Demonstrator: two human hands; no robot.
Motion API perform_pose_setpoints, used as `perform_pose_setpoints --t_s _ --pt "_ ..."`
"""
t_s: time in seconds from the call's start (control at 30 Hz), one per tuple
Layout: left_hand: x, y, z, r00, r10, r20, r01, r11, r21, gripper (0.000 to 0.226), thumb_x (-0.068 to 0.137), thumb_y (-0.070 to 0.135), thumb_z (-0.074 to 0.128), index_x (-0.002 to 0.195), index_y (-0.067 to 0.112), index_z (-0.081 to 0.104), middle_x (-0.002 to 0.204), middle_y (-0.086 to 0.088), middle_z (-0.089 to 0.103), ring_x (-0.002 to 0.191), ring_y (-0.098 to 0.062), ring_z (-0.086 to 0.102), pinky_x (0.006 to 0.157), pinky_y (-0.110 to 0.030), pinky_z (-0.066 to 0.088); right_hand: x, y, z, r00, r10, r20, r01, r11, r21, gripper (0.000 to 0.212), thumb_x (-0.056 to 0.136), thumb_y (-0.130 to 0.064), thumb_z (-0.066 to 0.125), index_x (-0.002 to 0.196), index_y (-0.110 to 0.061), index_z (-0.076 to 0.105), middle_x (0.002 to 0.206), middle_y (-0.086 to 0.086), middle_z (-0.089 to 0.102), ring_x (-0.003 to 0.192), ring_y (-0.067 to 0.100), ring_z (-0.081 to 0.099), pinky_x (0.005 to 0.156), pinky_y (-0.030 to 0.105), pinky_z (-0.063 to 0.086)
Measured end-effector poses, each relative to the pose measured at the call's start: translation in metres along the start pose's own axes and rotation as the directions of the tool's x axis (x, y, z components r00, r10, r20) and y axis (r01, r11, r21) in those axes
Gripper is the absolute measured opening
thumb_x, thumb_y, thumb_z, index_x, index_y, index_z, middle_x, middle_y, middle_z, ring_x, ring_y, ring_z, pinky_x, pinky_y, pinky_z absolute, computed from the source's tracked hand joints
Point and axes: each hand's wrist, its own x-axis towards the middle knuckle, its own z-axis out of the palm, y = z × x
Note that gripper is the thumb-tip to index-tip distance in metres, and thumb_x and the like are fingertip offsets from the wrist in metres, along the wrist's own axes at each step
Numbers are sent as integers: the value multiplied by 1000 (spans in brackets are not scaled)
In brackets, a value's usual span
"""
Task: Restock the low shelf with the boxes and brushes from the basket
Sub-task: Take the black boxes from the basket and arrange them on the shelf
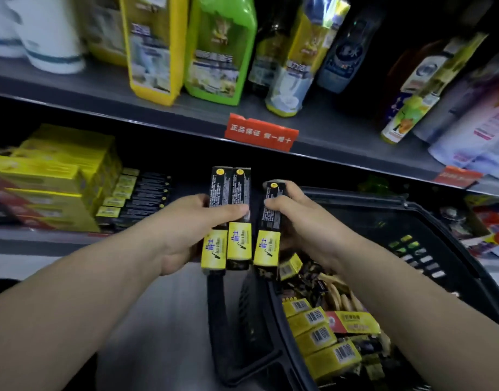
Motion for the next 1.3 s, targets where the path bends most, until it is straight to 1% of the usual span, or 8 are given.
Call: perform_pose_setpoints --t_s 0.1,0.33,0.57,0.73,0.9,1.03,1.17,1.3 --pt "-4 0 -41 989 -2 -151 0 1000 -13 29 80 23 70 106 14 62 83 -8 74 62 -20 70 45 -28 52 24 -14 30 999 25 -38 -24 999 39 21 88 -18 58 107 -17 50 91 9 62 71 16 65 54 28 54" --pt "4 -19 -121 916 -45 -398 57 998 17 31 81 23 71 107 11 59 98 -14 70 88 -33 67 74 -44 55 95 -23 74 994 102 -34 -101 994 30 13 85 -21 67 77 -18 57 66 -3 68 59 8 66 54 24 56" --pt "10 -51 -161 894 -187 -407 208 978 7 43 80 30 72 111 5 57 101 -17 64 96 -37 60 83 -50 52 182 -9 113 978 166 -125 -158 985 75 19 92 -18 60 105 -6 56 105 7 59 88 12 58 68 24 54" --pt "15 -65 -182 885 -251 -392 234 968 -91 21 84 22 69 96 7 61 74 -9 63 66 -26 61 53 -30 48 231 10 149 982 181 -56 -183 982 -40 9 92 -20 60 88 -13 55 114 9 57 100 15 57 70 23 51" --pt "23 -68 -195 879 -234 -415 199 972 -127 12 84 21 69 85 11 62 70 -8 61 65 -27 59 55 -30 47 261 32 166 971 235 51 -216 945 -244 5 92 -24 59 92 -20 58 130 9 54 119 20 50 76 23 45" --pt "27 -69 -201 877 -238 -418 203 971 -127 10 83 20 70 82 13 62 67 -6 62 63 -24 59 55 -29 48 267 48 171 968 227 105 -145 852 -503 27 89 -30 63 115 -23 58 131 6 52 106 14 45 83 26 36" --pt "29 -69 -202 880 -251 -402 212 967 -140 11 83 19 70 84 13 61 66 -5 63 61 -23 60 52 -28 47 268 52 172 951 246 185 -75 769 -635 60 82 -26 72 136 -28 44 148 6 34 132 22 36 103 28 31" --pt "30 -65 -198 891 -249 -379 206 967 -151 13 83 18 70 91 12 61 70 -4 63 63 -21 60 54 -28 46 267 51 175 946 236 221 -23 733 -680 64 85 -22 69 141 -27 38 151 6 31 134 23 36 108 29 30"
